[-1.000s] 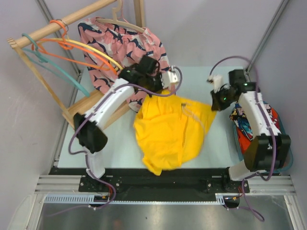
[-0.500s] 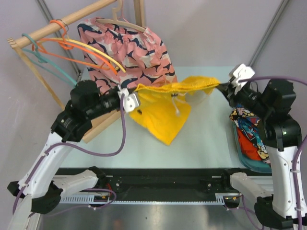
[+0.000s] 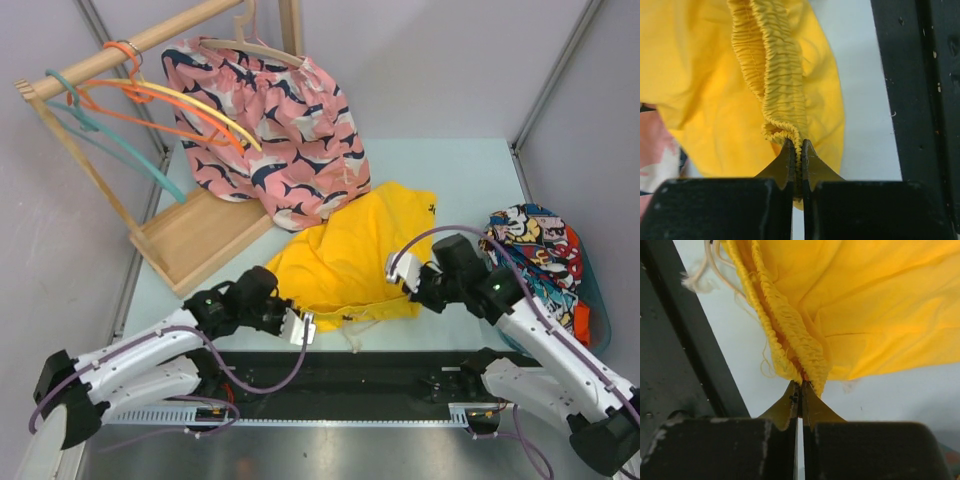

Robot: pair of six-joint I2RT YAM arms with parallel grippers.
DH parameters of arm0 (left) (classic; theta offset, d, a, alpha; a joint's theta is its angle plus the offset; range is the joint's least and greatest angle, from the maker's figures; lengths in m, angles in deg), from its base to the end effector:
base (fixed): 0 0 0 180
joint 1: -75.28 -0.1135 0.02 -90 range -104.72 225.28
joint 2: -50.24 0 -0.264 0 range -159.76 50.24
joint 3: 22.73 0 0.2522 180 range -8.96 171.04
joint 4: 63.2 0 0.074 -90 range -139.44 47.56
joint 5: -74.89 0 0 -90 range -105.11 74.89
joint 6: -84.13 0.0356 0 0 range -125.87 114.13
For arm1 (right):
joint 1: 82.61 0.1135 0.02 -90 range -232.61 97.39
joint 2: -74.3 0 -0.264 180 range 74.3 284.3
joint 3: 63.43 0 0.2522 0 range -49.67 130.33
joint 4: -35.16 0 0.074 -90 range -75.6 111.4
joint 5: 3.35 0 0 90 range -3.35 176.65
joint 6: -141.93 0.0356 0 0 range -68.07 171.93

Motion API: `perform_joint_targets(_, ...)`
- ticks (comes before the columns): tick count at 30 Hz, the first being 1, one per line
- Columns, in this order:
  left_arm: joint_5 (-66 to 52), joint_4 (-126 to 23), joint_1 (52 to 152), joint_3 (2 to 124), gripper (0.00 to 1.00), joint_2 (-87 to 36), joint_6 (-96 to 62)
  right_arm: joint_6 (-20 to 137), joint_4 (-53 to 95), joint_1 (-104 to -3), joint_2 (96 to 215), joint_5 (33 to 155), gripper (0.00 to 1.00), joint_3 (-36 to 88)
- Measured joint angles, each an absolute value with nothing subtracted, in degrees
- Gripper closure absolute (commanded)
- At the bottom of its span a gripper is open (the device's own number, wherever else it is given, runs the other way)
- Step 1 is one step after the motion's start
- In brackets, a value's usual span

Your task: Place the shorts on the hanger

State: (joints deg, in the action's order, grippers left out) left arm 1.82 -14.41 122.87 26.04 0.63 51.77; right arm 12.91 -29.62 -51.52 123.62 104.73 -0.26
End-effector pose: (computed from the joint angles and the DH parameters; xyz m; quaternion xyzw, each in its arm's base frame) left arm 0.1077 -0.1333 0.2286 0.7685 0.5233 -0.1077 0.3521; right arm 0.1320 0.0925 0.2904 -0.5776 0.7317 0.1249 0.3397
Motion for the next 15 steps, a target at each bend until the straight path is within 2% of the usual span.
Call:
perform_joint_targets(4,-1.6,-20.1,124.9,20.7,1.0,-3.2,51.7,10.9,-22.5,-46.7,124.6,99.9,1.0,-7.0)
perform_joint_targets(6,-2.0,-21.8,124.9,20.7,0.96,-5.7,52.1,9.3,-19.6,-46.0,124.9,98.7,1.0,-9.5)
perform_joint_targets(7,-2.0,-22.0,124.9,20.7,0.85,-6.5,52.4,8.5,-18.6,-45.7,124.9,98.4,1.0,-10.6)
perform_joint_targets(11,-1.7,-22.1,125.5,20.7,0.68,-8.7,53.9,5.7,-16.7,-42.1,124.6,96.7,0.99,-14.9)
perform_joint_targets(12,-1.5,-21.7,125.7,20.8,0.65,-9.2,54.2,5.1,-16.6,-40.6,124.4,96.2,0.94,-15.9)
perform_joint_targets(14,-1.3,-20.6,126.2,20.9,0.5,-10.0,54.7,4.2,-16.6,-37.5,123.9,95.3,0.91,-17.5)
perform_joint_targets(15,-1.2,-19.8,126.5,21.1,0.45,-10.6,54.9,3.9,-16.5,-36.3,123.8,94.8,0.81,-18.0)
